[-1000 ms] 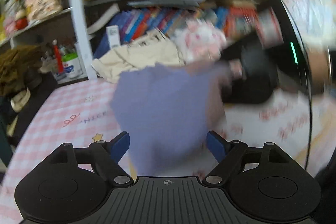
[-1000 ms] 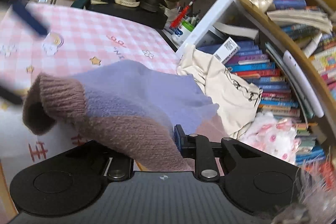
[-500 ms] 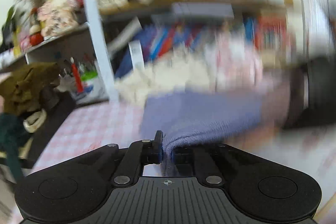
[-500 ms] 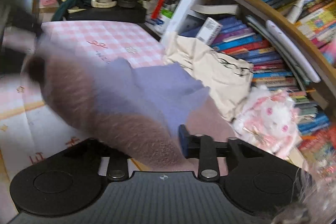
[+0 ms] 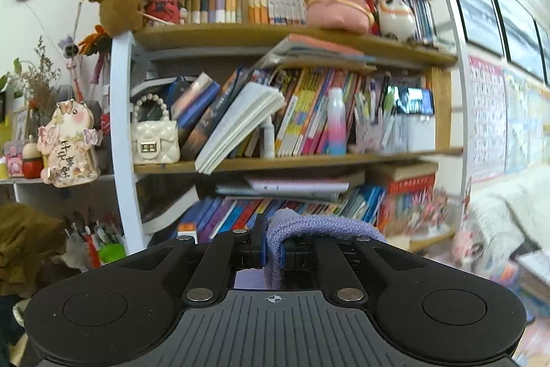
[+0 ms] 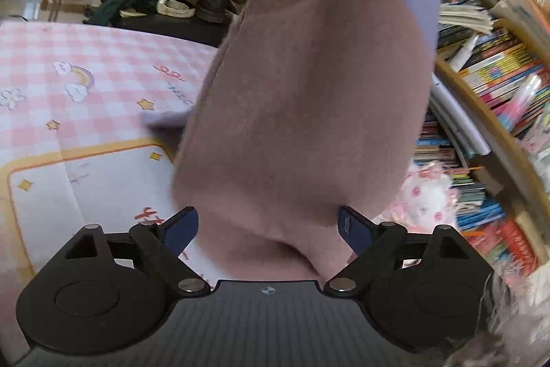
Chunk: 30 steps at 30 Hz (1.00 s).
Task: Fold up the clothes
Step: 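Lift the sweater with both grippers and shake it open in the air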
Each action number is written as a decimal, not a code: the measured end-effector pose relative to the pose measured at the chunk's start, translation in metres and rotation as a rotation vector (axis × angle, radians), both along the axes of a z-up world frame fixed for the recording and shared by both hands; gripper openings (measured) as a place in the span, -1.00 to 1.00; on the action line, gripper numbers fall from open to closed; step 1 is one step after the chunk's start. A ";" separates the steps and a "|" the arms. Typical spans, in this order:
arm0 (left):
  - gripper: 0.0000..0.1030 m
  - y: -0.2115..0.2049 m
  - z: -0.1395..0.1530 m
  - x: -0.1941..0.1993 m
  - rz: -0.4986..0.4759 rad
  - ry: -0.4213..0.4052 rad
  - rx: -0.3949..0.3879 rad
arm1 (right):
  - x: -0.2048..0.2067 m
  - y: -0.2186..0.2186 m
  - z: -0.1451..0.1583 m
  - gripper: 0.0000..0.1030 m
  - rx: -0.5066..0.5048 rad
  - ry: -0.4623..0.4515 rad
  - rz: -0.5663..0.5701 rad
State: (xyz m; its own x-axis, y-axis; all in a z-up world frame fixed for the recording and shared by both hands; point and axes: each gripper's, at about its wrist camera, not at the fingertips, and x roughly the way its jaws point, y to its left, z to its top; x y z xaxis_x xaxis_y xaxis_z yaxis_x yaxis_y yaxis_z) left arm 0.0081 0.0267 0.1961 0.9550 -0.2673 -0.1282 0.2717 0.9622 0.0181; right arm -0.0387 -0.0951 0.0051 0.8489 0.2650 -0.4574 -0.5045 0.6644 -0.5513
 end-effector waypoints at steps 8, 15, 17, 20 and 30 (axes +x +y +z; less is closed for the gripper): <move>-0.89 -0.007 0.004 -0.002 0.038 0.030 -0.006 | -0.036 -0.008 0.020 0.89 0.115 0.008 0.079; -0.89 -0.008 0.007 -0.006 0.052 0.060 -0.033 | -0.020 0.033 0.005 0.89 0.131 -0.024 -0.080; -0.89 -0.004 0.008 -0.007 0.066 0.068 -0.049 | -0.016 0.039 0.000 0.88 0.142 -0.076 -0.187; -0.89 0.005 0.008 -0.009 0.089 0.077 -0.053 | -0.018 0.031 0.000 0.80 0.216 -0.086 -0.244; -0.89 0.044 -0.001 -0.029 0.166 0.051 0.027 | -0.016 -0.052 0.048 -0.86 0.399 -0.133 -0.329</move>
